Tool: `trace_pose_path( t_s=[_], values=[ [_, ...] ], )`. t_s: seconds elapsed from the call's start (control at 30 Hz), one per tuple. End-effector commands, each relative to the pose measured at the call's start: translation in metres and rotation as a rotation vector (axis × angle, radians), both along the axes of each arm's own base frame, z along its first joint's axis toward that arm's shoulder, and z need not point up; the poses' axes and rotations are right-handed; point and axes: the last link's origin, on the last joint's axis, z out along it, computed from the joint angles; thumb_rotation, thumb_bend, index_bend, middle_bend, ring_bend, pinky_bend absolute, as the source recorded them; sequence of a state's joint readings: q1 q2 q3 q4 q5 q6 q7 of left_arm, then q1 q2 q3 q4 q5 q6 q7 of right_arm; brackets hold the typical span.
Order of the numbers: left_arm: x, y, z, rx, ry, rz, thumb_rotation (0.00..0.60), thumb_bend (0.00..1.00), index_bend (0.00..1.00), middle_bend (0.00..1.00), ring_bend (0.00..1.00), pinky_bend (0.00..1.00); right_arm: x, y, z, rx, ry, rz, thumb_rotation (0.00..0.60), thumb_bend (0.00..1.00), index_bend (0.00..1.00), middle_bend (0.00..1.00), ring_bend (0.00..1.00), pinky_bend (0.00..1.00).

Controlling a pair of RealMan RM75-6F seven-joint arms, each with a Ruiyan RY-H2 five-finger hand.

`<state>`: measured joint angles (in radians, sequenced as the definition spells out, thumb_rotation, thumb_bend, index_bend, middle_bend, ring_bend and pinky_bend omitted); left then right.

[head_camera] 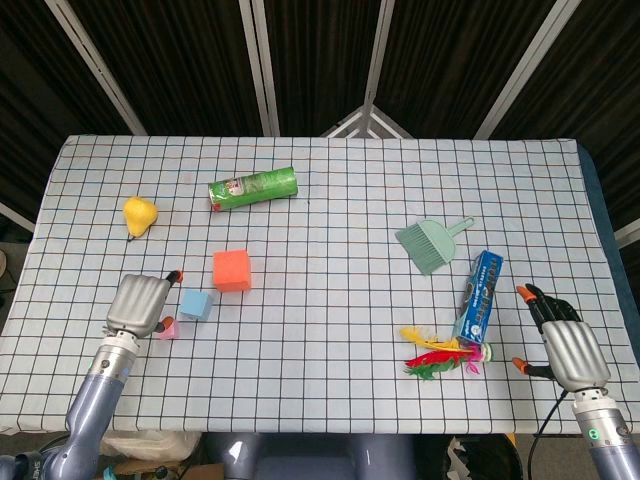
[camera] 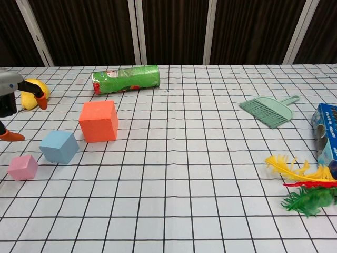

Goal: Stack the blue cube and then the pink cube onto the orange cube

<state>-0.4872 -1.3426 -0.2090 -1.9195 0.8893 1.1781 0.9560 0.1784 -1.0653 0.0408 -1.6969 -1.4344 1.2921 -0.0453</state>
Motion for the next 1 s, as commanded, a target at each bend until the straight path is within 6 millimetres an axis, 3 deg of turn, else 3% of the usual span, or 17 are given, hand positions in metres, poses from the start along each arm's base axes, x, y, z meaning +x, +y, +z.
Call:
trace_pose_path(
  t_s=[0.03, 0.27, 0.83, 1.0],
  values=[
    [0.002, 0.008, -0.012, -0.011, 0.020, 0.011, 0.600, 0.24, 0.30, 0.97, 0.78, 0.70, 0.000, 0.000, 0.000, 0.005, 0.000, -0.002, 0.600, 0.19, 0.02, 0.09, 0.16, 0.15],
    [-0.002, 0.015, -0.031, -0.041, 0.048, 0.037, 0.600, 0.24, 0.31, 0.97, 0.78, 0.69, -0.002, -0.001, 0.000, 0.004, 0.001, -0.011, 0.600, 0.19, 0.02, 0.09, 0.16, 0.15],
    [0.003, 0.021, -0.051, -0.063, 0.080, 0.019, 0.600, 0.24, 0.32, 0.97, 0.78, 0.70, -0.002, -0.001, 0.001, 0.007, -0.004, -0.021, 0.600, 0.19, 0.02, 0.09, 0.16, 0.15],
    [0.005, 0.020, -0.055, -0.071, 0.080, 0.014, 0.600, 0.25, 0.43, 0.97, 0.78, 0.70, -0.003, -0.001, 0.001, 0.008, -0.007, -0.022, 0.600, 0.19, 0.02, 0.09, 0.16, 0.15]
  ],
)
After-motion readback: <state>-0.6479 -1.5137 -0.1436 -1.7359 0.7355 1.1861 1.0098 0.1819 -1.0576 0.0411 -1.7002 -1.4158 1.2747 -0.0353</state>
